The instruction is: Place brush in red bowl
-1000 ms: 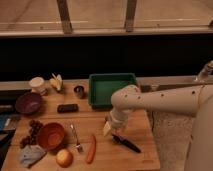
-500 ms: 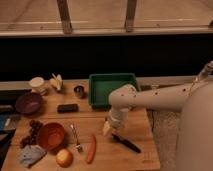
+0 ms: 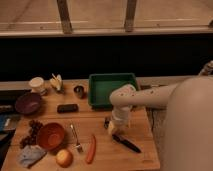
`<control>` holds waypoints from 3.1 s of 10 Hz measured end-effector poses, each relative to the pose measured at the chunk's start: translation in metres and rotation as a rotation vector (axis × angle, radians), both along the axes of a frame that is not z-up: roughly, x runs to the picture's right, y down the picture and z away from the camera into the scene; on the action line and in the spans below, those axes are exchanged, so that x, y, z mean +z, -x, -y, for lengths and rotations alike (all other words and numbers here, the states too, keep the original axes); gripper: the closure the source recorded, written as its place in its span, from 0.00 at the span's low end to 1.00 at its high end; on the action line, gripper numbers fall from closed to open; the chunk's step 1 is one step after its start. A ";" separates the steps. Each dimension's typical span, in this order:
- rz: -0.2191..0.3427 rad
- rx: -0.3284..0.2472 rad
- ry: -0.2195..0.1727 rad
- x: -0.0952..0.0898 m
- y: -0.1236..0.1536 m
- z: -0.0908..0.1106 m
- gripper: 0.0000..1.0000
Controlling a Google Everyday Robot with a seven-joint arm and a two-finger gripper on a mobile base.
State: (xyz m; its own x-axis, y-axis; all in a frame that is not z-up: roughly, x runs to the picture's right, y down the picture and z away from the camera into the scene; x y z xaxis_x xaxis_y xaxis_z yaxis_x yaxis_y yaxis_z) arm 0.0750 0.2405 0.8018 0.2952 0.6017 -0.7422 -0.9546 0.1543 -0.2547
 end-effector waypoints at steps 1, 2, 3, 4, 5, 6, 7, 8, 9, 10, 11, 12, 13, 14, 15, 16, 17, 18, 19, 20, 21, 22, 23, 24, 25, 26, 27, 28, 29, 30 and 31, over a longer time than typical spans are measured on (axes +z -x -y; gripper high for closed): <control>0.000 -0.003 -0.009 -0.002 0.002 0.002 0.50; 0.002 -0.006 -0.024 -0.010 0.003 0.005 0.63; 0.003 -0.007 -0.031 -0.013 0.004 0.006 0.71; 0.007 -0.006 -0.035 -0.014 0.005 0.005 0.80; 0.012 -0.001 -0.037 -0.015 0.007 0.003 0.91; 0.017 0.005 -0.037 -0.015 0.008 0.001 0.98; 0.020 0.008 -0.035 -0.014 0.009 -0.001 1.00; 0.024 0.011 -0.033 -0.014 0.011 -0.003 1.00; 0.030 0.014 -0.032 -0.013 0.012 -0.004 1.00; 0.033 0.017 -0.032 -0.013 0.012 -0.005 1.00; 0.036 0.018 -0.032 -0.013 0.013 -0.005 1.00; 0.037 0.018 -0.032 -0.013 0.013 -0.005 1.00; 0.037 0.018 -0.032 -0.013 0.013 -0.005 1.00; 0.037 0.018 -0.032 -0.013 0.013 -0.005 1.00; 0.043 0.026 -0.027 -0.010 0.016 -0.007 1.00; 0.045 0.020 -0.029 -0.010 0.016 -0.007 1.00; 0.045 0.021 -0.029 -0.010 0.017 -0.006 0.99; 0.044 0.022 -0.029 -0.010 0.016 -0.006 0.93; 0.046 0.024 -0.028 -0.009 0.016 -0.007 0.82; 0.046 0.024 -0.028 -0.009 0.017 -0.007 0.73; 0.046 0.024 -0.029 -0.009 0.017 -0.006 0.64; 0.046 0.024 -0.029 -0.009 0.017 -0.007 0.51; 0.046 0.024 -0.029 -0.009 0.017 -0.007 0.45; 0.046 0.024 -0.028 -0.009 0.017 -0.007 0.38; 0.047 0.024 -0.029 -0.009 0.017 -0.007 0.37; 0.055 0.040 -0.031 -0.005 0.020 -0.007 0.37; 0.067 0.060 -0.036 0.002 0.025 -0.007 0.37; 0.076 0.071 -0.038 0.006 0.032 -0.007 0.37; 0.088 0.079 -0.038 0.008 0.037 -0.007 0.37; 0.091 0.086 -0.035 0.009 0.038 -0.008 0.37; 0.095 0.084 -0.035 0.009 0.040 -0.009 0.37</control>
State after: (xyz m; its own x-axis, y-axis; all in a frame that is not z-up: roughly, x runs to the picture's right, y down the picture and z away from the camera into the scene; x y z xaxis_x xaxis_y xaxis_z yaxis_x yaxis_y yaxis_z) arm 0.0350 0.2490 0.8104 0.3109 0.6524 -0.6912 -0.9363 0.0853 -0.3407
